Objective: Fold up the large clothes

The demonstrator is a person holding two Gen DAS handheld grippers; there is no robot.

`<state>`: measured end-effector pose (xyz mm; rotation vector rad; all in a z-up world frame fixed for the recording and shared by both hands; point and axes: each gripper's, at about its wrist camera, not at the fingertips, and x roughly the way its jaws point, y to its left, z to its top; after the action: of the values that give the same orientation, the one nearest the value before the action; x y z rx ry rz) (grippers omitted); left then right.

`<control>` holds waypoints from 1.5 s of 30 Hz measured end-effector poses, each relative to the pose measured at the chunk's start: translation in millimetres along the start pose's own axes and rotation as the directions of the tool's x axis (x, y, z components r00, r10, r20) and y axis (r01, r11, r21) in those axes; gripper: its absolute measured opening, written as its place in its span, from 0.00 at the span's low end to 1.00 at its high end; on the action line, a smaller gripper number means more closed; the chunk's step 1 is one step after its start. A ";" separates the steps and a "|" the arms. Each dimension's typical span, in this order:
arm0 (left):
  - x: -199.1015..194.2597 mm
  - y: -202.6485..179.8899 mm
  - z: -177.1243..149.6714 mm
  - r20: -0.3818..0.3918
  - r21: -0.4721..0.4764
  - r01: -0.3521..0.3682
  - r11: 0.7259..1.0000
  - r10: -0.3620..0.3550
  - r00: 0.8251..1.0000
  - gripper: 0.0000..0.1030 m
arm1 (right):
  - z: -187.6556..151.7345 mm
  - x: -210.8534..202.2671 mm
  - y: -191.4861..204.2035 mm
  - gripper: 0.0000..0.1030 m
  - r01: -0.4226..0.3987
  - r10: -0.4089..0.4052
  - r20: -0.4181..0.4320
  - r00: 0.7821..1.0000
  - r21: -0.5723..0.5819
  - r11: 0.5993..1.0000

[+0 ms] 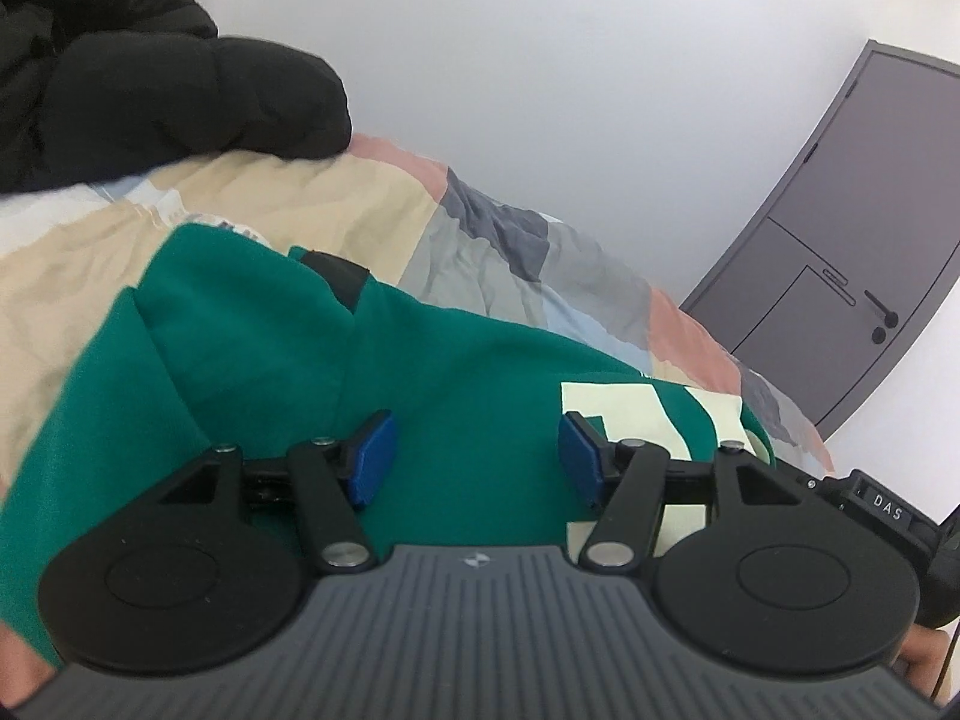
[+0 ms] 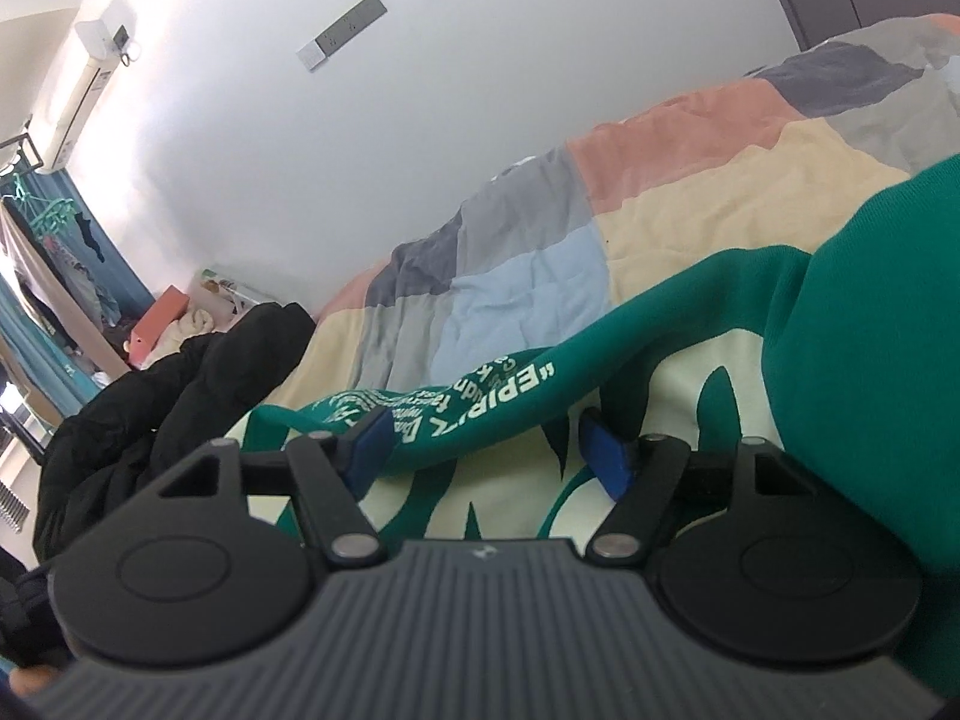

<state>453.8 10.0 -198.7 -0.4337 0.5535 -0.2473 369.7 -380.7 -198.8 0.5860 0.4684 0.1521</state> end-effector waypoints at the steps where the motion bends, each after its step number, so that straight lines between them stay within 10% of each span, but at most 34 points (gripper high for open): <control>1: -8.6 -2.3 -0.7 0.001 0.000 -0.002 1.000 0.002 1.000 0.66 | -0.5 -1.1 2.0 0.68 0.007 -0.007 0.004 1.000 -0.003 1.000; 13: -124.5 2.0 -31.9 -0.030 -0.032 -0.086 0.996 0.085 0.996 0.73 | 3.9 -89.9 29.4 0.70 0.093 -0.088 0.049 0.995 -0.096 0.991; 20: -108.6 26.3 -39.1 -0.121 -0.220 -0.104 0.970 0.079 0.989 0.75 | 7.4 -123.9 7.8 0.89 0.326 -0.311 0.159 0.937 -0.080 0.942; 26: -93.8 38.3 -42.9 -0.134 -0.294 -0.096 0.951 0.058 0.989 0.79 | 8.3 -100.1 -25.6 0.88 0.456 -0.455 0.055 0.889 0.003 0.890; 36: -89.9 43.0 -41.5 -0.132 -0.341 -0.091 0.936 0.048 0.990 0.81 | -4.5 -68.3 -45.1 0.89 0.233 -0.219 -0.112 0.969 0.132 0.963; 40: -90.7 43.6 -42.0 -0.131 -0.347 -0.090 0.933 0.047 0.990 0.81 | -4.3 -66.6 -21.0 0.47 0.267 -0.269 -0.088 0.959 -0.036 0.963; 45: -92.3 45.9 -42.7 -0.127 -0.362 -0.090 0.928 0.047 0.991 0.81 | 8.7 -85.8 -12.1 0.23 0.284 -0.284 0.016 0.959 -0.085 0.955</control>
<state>359.1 67.8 -210.7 -0.7660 0.7321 -0.0998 298.0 -418.1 -166.6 0.4282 0.5351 -0.1030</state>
